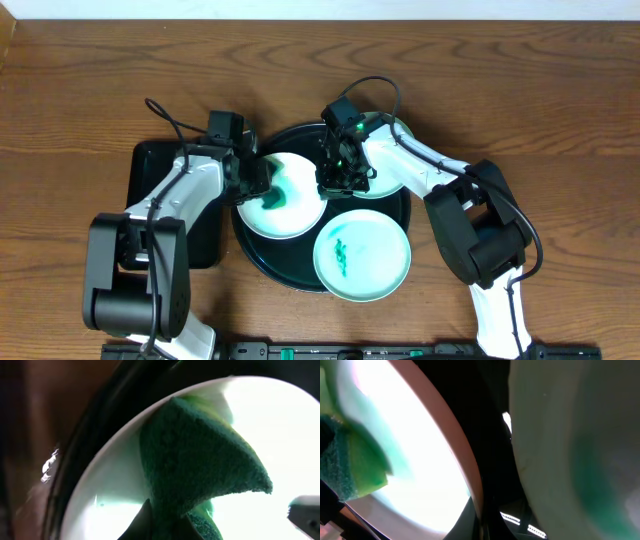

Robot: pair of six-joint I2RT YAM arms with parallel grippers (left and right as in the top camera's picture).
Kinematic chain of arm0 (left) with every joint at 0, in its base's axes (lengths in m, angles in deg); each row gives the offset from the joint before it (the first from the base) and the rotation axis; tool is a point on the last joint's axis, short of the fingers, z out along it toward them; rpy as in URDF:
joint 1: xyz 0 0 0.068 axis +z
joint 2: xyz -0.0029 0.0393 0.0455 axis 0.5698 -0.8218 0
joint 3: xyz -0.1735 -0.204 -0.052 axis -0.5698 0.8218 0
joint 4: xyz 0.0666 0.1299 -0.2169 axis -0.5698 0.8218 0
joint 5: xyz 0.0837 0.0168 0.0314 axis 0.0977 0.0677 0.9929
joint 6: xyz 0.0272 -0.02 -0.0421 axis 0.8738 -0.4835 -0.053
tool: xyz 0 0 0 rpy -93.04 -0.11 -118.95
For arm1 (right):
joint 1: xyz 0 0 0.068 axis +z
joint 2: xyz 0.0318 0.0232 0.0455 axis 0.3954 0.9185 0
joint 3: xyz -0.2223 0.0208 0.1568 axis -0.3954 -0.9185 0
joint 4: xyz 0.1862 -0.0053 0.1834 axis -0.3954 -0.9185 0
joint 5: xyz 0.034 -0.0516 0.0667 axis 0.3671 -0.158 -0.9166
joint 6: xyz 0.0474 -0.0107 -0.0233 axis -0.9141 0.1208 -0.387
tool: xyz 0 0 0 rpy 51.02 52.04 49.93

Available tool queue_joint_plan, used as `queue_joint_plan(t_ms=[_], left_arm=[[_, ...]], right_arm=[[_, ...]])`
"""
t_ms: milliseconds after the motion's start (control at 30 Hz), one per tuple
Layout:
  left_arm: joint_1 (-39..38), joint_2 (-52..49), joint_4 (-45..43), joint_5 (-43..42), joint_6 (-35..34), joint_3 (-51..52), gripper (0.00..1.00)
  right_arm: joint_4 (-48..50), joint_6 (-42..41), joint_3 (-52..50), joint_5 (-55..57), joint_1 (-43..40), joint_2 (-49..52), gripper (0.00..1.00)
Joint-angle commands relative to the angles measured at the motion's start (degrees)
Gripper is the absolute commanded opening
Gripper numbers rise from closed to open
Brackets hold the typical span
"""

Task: Clean dirty plates on tray and stack at the side
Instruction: 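Scrub the white plate with the sponge in the left gripper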

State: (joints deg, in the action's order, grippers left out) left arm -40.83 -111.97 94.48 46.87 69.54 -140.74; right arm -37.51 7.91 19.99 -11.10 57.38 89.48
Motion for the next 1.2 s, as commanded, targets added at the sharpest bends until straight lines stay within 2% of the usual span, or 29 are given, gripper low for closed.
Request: queue_joint_plan(t_ms=[0,200,267,367,433,533,600,767,967,1167], left_arm=[[1.8,-2.3,7.4,14.2,0.2,2.3,0.07],[1.7,-2.3,13.0,13.4,1.2,2.3,0.07],[1.6,-2.3,13.9,8.5,6.6,2.3,0.07],[1.6,-2.3,15.2,-5.3,17.2,2.3,0.07],[1.6,-2.3,15.9,-12.6,21.9,2.3,0.07],[1.6,-2.3,16.3,-20.8,25.5,2.3,0.07],[1.6,-2.3,16.2,-23.0,25.6,2.3,0.07],[1.6,-2.3,14.8,-23.2,25.1,2.3,0.07],[0.6,-2.3,5.6,-22.2,19.6,2.4,0.07],[-2.9,-2.3,-3.6,-11.1,13.9,2.4,0.07]], right_arm=[[-0.7,0.0,-1.8,1.6,0.1,0.8,0.01],[-0.7,0.0,-1.8,1.6,0.1,0.8,0.01],[-0.6,0.0,-1.8,1.6,0.1,0.8,0.01],[-0.4,0.0,-1.8,1.6,0.1,0.8,0.01],[-0.3,0.0,-1.8,1.6,0.1,0.8,0.01],[-0.3,0.0,-1.8,1.6,0.1,0.8,0.01],[-0.3,0.1,-1.8,1.6,0.1,0.8,0.01],[-0.3,0.4,-1.8,1.6,0.1,0.8,0.01],[-0.2,0.4,-1.8,1.6,0.1,0.8,0.01],[-0.2,0.4,-1.8,1.6,0.1,0.8,0.01]])
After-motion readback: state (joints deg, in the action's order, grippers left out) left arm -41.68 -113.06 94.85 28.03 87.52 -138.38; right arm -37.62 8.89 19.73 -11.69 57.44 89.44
